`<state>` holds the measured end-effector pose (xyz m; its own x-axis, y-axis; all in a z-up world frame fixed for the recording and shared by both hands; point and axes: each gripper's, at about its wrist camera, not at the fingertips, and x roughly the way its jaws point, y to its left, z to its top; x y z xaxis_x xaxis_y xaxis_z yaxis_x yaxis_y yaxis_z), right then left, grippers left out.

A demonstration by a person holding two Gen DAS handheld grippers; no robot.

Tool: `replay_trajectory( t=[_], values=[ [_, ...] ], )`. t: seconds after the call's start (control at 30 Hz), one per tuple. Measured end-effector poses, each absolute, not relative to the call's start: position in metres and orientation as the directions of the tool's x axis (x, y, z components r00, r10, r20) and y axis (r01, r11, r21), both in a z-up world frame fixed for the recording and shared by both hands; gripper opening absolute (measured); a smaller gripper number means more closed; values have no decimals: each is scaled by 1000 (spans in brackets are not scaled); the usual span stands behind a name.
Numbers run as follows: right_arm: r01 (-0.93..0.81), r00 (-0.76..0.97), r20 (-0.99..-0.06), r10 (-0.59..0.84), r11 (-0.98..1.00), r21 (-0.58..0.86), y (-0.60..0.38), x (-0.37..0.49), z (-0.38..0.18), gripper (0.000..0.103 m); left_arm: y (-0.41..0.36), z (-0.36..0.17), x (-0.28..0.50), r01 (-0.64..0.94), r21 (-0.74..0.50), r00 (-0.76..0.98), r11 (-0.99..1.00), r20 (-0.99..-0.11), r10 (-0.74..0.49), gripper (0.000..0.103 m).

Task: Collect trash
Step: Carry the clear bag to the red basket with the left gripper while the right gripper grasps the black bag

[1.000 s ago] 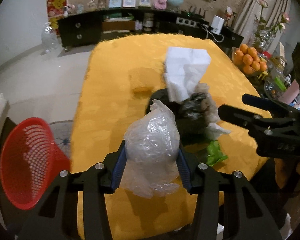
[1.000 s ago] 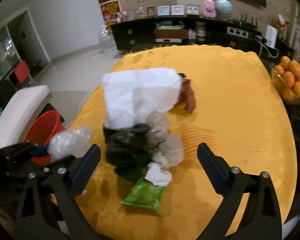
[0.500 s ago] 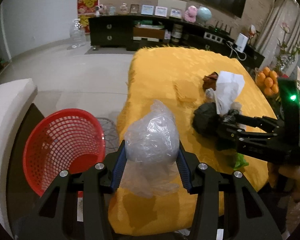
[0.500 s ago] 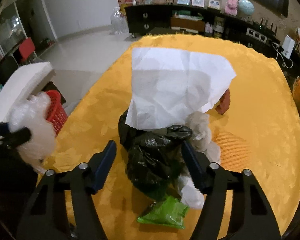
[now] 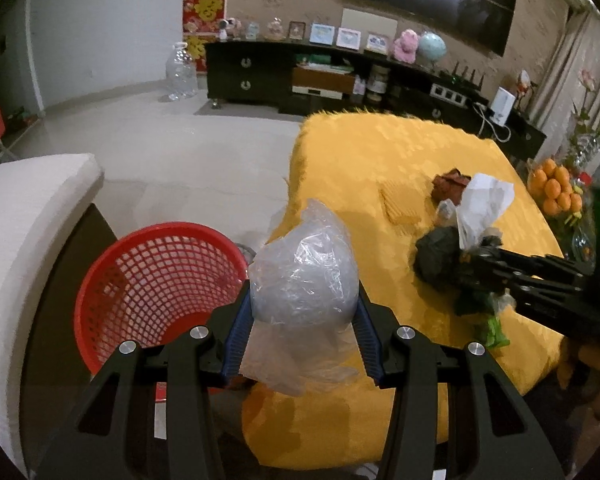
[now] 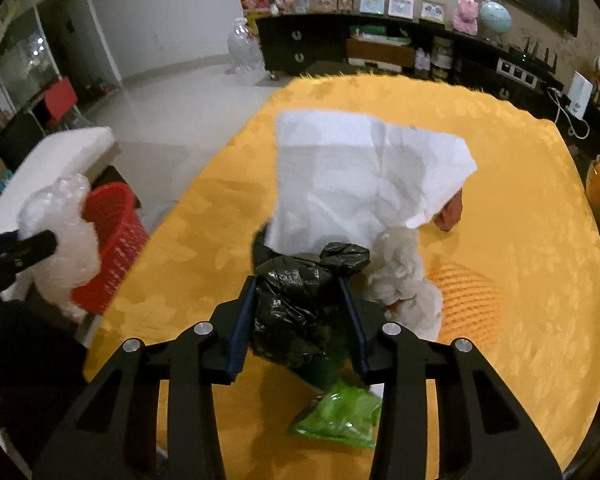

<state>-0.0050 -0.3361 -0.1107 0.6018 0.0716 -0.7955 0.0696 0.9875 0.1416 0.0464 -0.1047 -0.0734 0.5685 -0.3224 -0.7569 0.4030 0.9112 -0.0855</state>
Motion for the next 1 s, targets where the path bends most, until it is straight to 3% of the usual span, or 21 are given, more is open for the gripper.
replay_trajectory(
  t=[0.3,0.73,1.0],
  values=[
    [11,669,-735,112,987,160,-323,-6,-67,39,-74,-55,54,323,-74,636,944,-721,-274,45],
    [-86,683,-712,166,985,147,-285,25,-43,39,-30,-43,68,207,-69,684,976,-703,-195,45],
    [-176,643,-717,270,963,204,-245,55,-42,39,-8,-52,78,143,-66,682,987,-717,-147,45]
  ],
)
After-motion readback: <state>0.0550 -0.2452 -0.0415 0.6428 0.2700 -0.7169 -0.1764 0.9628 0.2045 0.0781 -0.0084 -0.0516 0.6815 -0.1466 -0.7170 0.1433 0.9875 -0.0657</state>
